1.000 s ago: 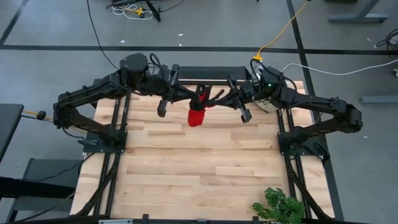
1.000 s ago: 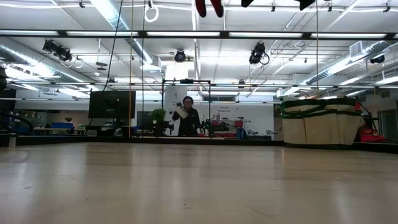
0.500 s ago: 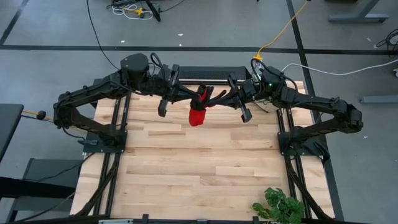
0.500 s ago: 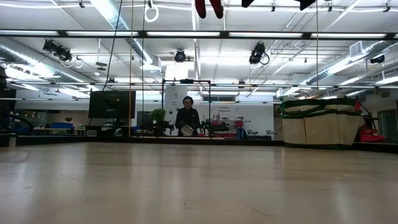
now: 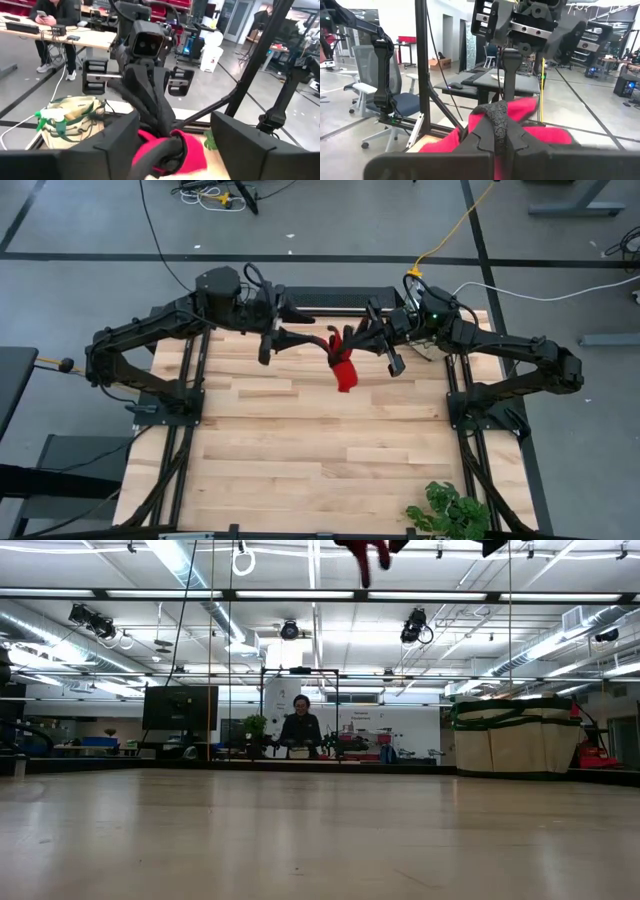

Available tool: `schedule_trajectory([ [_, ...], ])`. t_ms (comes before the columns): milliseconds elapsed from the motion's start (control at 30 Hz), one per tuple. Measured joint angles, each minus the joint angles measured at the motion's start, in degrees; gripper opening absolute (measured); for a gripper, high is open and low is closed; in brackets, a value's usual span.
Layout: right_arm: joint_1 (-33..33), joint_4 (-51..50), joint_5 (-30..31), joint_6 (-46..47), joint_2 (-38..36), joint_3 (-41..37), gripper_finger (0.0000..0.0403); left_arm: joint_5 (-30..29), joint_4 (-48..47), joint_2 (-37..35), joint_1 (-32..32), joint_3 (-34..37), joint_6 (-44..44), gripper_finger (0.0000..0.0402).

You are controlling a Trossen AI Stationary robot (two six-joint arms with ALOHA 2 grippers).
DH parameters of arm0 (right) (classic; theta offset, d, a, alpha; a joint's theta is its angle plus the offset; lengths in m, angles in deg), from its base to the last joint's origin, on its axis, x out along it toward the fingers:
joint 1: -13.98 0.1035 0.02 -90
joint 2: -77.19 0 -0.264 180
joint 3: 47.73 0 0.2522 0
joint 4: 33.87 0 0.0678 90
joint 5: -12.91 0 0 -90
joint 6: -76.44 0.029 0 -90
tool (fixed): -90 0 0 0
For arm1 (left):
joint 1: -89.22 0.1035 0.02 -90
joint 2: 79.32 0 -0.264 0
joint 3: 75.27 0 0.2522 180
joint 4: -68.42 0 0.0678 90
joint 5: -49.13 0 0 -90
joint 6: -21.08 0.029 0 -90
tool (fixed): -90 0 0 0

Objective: Pick & Place Garden tools in Gardening bag
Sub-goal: Put the pair of gloves into the gardening bag

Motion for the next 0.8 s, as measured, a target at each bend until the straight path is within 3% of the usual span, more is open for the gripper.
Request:
schedule_trajectory([
  [167,-0.68,-1.62,-0.01,-0.16,-0.37,0.0,0.0003,-1.22,-1.56,-2.13,0.0,-0.05,-0.01,0.0269],
  [400,-4.0,-12.76,0.36,-3.86,-4.46,0.0,0.0003,-1.35,-3.41,-3.28,0.0,-0.07,-1.51,0.0248],
  [800,-8.17,-38.15,12.12,-14.42,-12.1,0.0,0.0003,-1.31,-4.63,-3.37,-0.07,-0.04,-1.44,0.0223],
])
